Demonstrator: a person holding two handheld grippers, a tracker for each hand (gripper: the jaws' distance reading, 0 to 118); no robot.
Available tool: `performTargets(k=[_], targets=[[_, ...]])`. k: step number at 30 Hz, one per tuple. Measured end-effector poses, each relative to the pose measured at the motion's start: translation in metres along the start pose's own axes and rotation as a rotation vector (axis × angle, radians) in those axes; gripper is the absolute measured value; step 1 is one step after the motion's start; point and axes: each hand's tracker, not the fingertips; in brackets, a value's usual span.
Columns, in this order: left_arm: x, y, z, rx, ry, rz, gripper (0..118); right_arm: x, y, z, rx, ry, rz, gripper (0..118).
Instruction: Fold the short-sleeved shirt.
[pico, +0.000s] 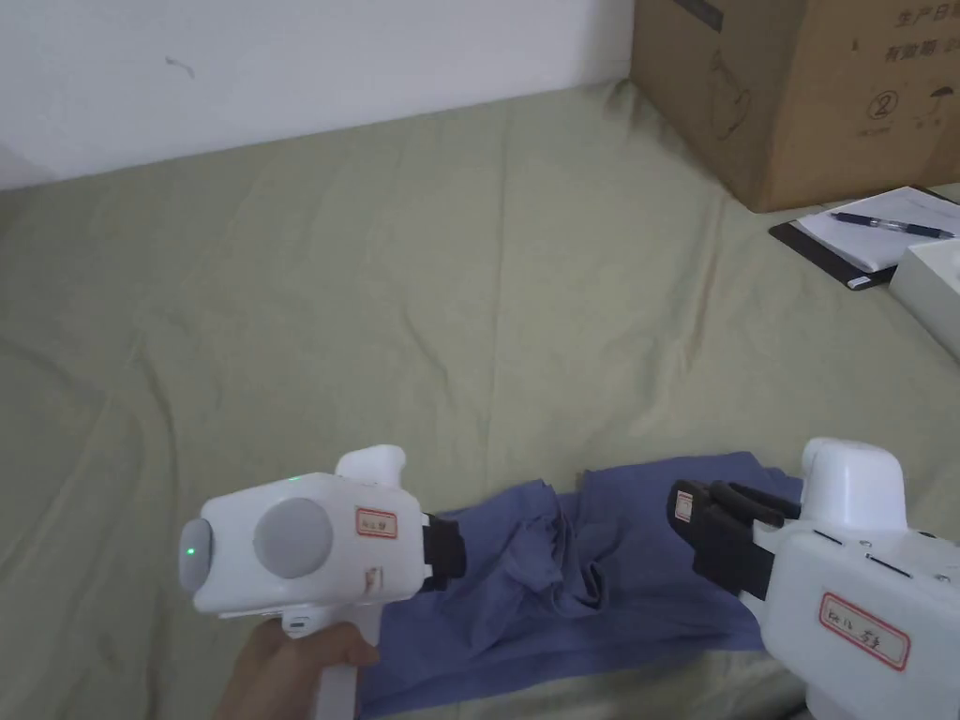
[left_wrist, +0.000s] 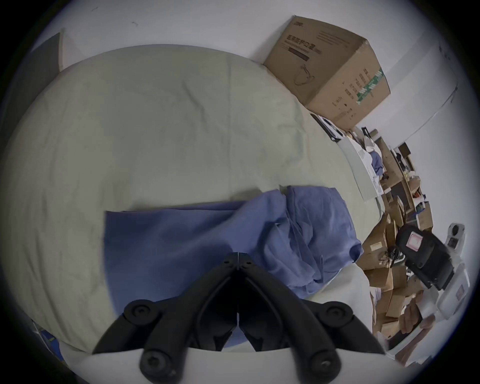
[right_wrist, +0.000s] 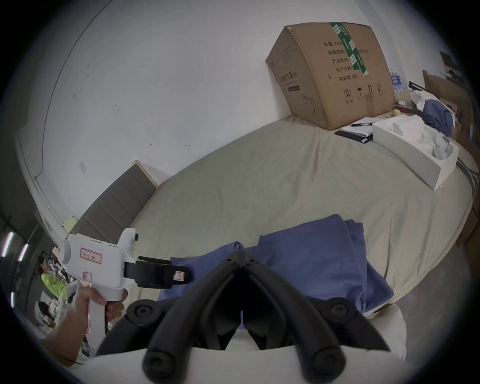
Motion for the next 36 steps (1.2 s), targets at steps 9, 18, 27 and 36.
performTargets(k=[9,18,27,36], targets=[[0.056,-0.02,-0.04,-0.174,-0.122,-0.128,0,0.009,-0.003,0.002,-0.007,-0.021,0.006,0],[0.051,-0.016,-0.009,-0.126,-0.281,-0.074,0,0.004,-0.003,0.01,0.016,-0.038,0.05,0],[-0.081,-0.017,0.053,-0.037,-0.199,0.153,73,-0.018,-0.005,0.017,0.135,-0.078,0.164,0],[-0.165,-0.038,0.058,0.015,-0.347,0.497,104,-0.055,-0.006,0.006,0.232,-0.15,0.324,0]])
